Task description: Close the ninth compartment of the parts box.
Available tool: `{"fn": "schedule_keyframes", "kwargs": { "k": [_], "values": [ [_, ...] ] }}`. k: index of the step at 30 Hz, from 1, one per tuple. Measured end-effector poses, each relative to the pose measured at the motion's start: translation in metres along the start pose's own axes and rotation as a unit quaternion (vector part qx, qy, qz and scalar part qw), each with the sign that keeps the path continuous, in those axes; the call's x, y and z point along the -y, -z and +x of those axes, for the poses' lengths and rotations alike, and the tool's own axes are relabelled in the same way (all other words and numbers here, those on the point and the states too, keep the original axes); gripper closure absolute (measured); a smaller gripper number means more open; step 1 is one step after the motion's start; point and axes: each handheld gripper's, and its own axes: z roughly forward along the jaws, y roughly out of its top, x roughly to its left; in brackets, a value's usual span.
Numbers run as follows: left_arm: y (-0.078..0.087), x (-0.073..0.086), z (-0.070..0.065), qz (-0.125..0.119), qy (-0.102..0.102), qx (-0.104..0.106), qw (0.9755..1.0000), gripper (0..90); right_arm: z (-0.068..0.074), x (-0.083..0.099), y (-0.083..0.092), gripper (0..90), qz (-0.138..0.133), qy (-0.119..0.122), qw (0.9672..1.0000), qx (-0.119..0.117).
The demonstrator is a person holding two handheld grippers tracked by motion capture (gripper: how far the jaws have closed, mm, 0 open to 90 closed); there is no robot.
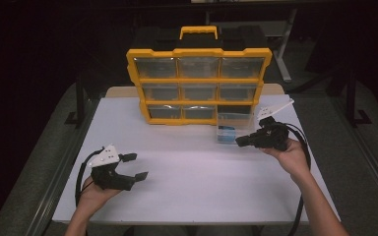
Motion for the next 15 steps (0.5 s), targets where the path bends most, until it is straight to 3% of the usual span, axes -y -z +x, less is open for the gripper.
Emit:
{"fn": "schedule_keyframes", "kwargs": {
  "k": [15],
  "values": [
    [0.002,0.001,-0.001,0.0,0.003,-0.003,1.0,21.3,-0.006,0.011,-0.011,88.7,0.005,-0.007,0.9999,0.008]
  ]
}}
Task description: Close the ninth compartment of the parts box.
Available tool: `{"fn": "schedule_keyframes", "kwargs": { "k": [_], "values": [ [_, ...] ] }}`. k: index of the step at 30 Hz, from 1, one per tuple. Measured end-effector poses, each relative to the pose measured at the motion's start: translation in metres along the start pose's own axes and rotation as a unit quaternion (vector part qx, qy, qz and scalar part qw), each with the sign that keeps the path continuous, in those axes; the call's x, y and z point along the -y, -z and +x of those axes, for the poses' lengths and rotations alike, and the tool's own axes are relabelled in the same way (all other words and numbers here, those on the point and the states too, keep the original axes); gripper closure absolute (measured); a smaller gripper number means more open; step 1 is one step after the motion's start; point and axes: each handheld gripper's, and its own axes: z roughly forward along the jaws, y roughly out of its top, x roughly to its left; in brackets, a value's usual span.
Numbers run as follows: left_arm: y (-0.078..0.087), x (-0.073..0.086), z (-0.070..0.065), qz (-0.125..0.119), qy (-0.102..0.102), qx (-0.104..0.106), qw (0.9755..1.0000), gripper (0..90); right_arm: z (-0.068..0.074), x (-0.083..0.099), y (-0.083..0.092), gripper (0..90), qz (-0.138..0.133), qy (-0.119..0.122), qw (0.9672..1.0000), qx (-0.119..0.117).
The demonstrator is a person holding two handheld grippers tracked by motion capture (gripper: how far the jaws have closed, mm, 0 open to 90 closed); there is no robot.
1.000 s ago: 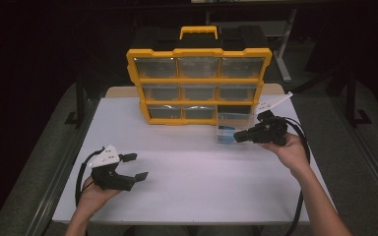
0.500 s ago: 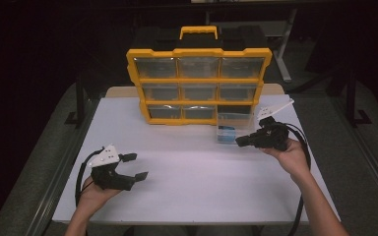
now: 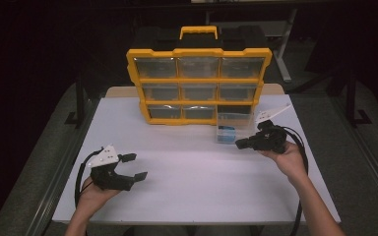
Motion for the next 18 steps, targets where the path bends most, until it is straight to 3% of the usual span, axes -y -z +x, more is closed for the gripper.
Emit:
{"fn": "schedule_keyframes", "kwargs": {
  "k": [18],
  "values": [
    [0.003,0.002,-0.001,-0.001,-0.001,-0.003,1.0,21.3,-0.007,0.005,-0.014,88.7,0.024,0.001,0.9992,0.031]
  ]
}}
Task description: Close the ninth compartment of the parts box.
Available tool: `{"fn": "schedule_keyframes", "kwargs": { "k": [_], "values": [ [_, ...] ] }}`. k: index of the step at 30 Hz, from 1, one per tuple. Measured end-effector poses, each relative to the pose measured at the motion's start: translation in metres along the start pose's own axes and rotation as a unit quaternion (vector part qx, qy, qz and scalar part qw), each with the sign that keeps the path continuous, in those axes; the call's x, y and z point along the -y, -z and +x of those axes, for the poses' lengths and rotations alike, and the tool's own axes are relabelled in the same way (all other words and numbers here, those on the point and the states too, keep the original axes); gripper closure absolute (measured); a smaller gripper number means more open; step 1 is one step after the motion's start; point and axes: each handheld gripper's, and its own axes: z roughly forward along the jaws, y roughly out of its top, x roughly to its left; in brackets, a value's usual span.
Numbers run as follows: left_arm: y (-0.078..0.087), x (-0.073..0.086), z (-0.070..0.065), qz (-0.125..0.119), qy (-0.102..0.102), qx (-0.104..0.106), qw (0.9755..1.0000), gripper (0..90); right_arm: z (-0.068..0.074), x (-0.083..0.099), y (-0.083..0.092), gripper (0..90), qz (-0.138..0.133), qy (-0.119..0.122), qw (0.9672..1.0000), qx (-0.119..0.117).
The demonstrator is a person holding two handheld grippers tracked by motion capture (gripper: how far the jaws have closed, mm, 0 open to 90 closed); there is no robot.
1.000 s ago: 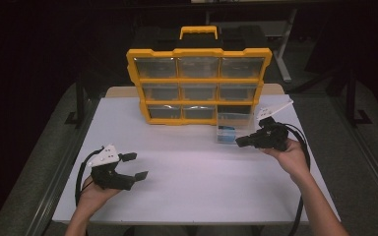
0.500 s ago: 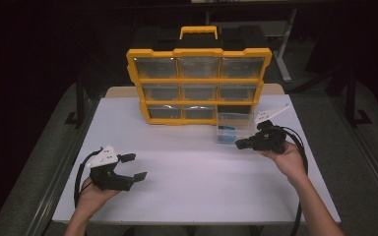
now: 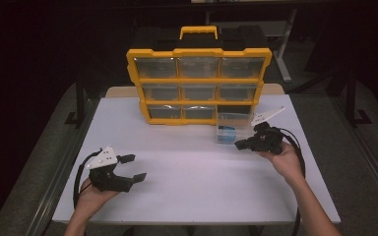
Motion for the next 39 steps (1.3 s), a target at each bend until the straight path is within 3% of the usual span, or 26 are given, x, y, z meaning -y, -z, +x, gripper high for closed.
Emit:
{"fn": "schedule_keyframes", "kwargs": {
  "k": [22,39],
  "values": [
    [0.002,0.0,0.0,-0.003,0.003,0.0,1.0,21.3,-0.005,-0.012,-0.013,88.7,0.013,0.005,0.9995,0.029],
    [0.003,0.0,0.0,-0.006,0.009,0.0,0.9999,21.3,-0.007,-0.019,-0.018,88.8,0.022,0.011,0.9989,0.039]
  ]
}}
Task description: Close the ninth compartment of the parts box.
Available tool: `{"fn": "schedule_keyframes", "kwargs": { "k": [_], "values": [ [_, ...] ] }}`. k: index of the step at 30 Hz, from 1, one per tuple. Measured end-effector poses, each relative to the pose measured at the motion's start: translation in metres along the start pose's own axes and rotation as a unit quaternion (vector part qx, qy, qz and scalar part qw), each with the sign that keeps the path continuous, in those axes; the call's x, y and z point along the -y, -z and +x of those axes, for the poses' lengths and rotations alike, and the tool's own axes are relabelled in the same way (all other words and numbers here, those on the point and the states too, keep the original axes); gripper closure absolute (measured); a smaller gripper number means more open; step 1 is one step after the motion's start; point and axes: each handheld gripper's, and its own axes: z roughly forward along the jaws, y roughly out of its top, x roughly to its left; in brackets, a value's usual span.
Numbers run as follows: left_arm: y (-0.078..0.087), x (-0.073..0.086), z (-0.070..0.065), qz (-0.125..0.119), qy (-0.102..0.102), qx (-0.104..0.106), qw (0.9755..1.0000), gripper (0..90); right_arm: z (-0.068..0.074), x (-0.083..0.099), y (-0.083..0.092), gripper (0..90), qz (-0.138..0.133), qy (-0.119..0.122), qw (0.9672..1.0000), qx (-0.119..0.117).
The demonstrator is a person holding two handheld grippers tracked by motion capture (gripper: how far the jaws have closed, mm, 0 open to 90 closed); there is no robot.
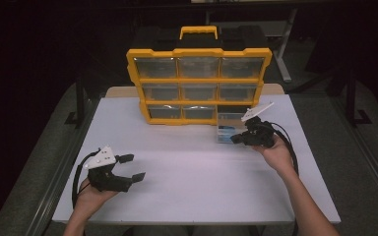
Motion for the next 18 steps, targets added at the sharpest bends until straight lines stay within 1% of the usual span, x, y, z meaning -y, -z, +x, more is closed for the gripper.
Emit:
{"fn": "schedule_keyframes", "kwargs": {
  "k": [7,12,18],
  "values": [
    [0.0007,-0.0001,0.0003,-0.002,0.0,-0.002,1.0,21.3,-0.0017,-0.0021,-0.0001,88.8,0.004,-0.002,1.0,0.005],
    [0.001,-0.0003,0.0002,-0.001,-0.001,-0.002,1.0,21.3,-0.0028,-0.0036,-0.0004,88.8,0.001,0.002,1.0,0.007],
    [0.0011,-0.0003,0.0004,-0.002,-0.001,-0.002,1.0,21.3,-0.0049,-0.0049,-0.0005,88.8,0.002,-0.004,1.0,0.008]
  ]
}}
